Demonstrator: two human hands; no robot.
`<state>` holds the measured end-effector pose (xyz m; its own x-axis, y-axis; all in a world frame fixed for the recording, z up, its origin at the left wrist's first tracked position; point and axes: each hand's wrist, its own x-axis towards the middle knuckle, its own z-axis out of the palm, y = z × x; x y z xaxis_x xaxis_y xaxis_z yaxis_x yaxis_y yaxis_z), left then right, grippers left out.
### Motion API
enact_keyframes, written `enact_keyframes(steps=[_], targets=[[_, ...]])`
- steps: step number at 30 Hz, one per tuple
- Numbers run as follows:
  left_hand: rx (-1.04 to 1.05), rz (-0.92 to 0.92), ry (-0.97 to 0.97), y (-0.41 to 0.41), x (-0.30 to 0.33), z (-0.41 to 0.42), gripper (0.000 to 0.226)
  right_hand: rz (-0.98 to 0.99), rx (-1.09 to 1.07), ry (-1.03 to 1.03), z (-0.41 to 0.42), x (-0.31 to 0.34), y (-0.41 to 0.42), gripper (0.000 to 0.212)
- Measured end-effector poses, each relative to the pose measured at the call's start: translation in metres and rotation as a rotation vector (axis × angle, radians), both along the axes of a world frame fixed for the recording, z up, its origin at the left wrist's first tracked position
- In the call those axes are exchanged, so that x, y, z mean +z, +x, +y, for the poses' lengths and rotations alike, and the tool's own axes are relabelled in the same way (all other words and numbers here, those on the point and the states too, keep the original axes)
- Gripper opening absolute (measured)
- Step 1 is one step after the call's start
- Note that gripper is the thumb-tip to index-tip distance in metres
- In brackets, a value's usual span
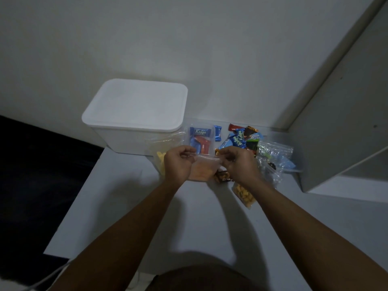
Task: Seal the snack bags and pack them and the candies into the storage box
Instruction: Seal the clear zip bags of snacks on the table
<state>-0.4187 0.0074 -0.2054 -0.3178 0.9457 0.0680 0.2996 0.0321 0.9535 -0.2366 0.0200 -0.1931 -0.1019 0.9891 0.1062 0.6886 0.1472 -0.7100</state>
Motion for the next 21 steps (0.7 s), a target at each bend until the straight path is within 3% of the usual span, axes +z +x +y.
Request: enact_keyframes(steps=[10,21], targets=[[-0.033,0.060,-0.001,0.001,0.012,-0.001,0.019,0.038,-0.012,0.029,0.002,0.013,0.003,0.018],[-0.116,-0.030,-0.087,0.005,0.025,0.004,0.024,0.126,0.045,0.030,0.004,0.016,0.000,0.037]])
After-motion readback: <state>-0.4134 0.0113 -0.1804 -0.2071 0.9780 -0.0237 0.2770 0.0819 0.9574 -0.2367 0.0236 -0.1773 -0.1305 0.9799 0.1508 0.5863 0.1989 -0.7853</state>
